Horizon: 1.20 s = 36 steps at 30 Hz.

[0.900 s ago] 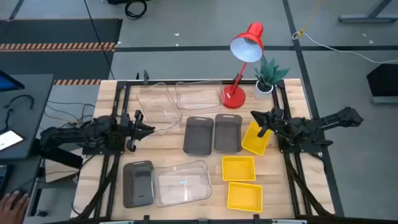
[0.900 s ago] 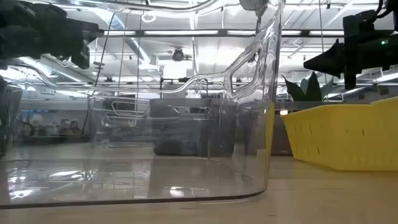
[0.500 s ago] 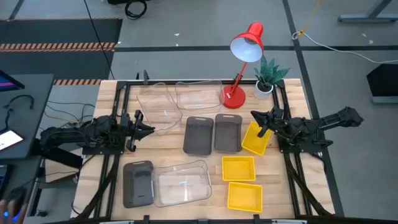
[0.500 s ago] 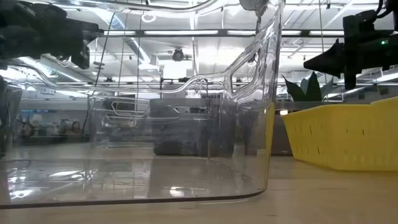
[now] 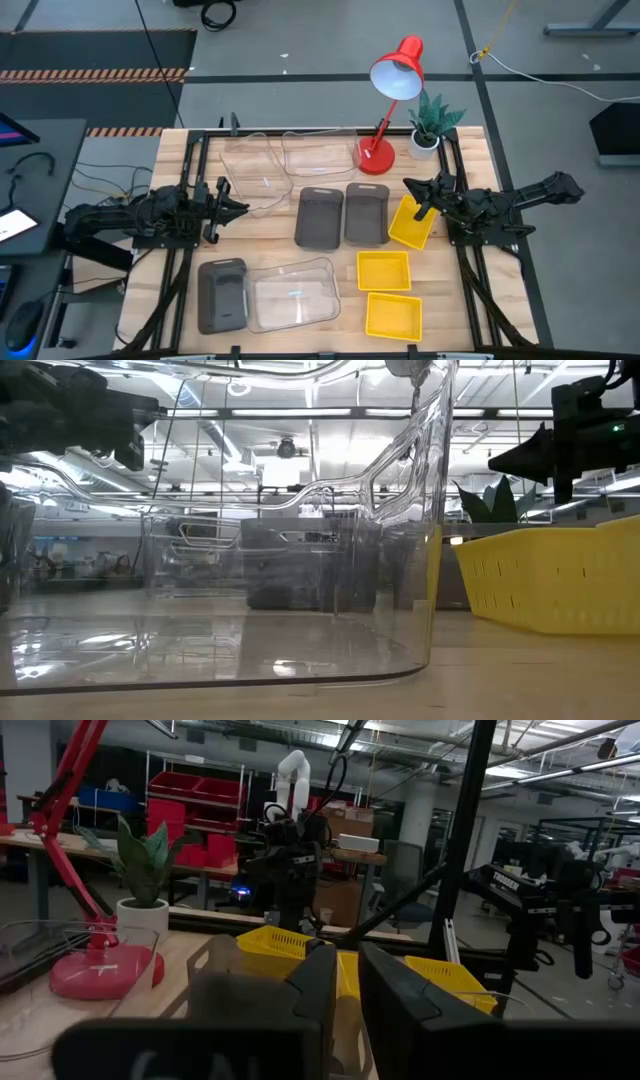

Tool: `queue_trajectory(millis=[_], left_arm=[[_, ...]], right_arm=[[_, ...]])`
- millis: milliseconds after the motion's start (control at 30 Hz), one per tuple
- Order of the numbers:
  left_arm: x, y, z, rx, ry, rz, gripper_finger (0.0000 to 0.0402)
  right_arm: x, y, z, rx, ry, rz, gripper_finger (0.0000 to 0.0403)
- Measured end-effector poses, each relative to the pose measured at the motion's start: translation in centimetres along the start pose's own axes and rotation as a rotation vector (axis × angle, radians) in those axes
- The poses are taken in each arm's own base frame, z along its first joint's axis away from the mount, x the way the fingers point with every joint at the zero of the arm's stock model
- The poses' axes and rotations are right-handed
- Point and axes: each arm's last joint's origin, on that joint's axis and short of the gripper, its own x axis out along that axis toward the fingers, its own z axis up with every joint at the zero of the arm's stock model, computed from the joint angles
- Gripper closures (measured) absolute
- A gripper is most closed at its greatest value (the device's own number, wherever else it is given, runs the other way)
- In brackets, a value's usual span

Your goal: Stack baskets by color

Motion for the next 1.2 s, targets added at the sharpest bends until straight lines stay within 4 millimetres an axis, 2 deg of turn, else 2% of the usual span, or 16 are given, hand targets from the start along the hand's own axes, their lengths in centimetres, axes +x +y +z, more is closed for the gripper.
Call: queue_trajectory(millis=[1200], left_arm=[[0.0,0.0,-0.01,-0.001,0.0,0.0,0.0351]], right_arm=[[0.0,0.0,0.0,0.0,0.0,0.0,0.0391]])
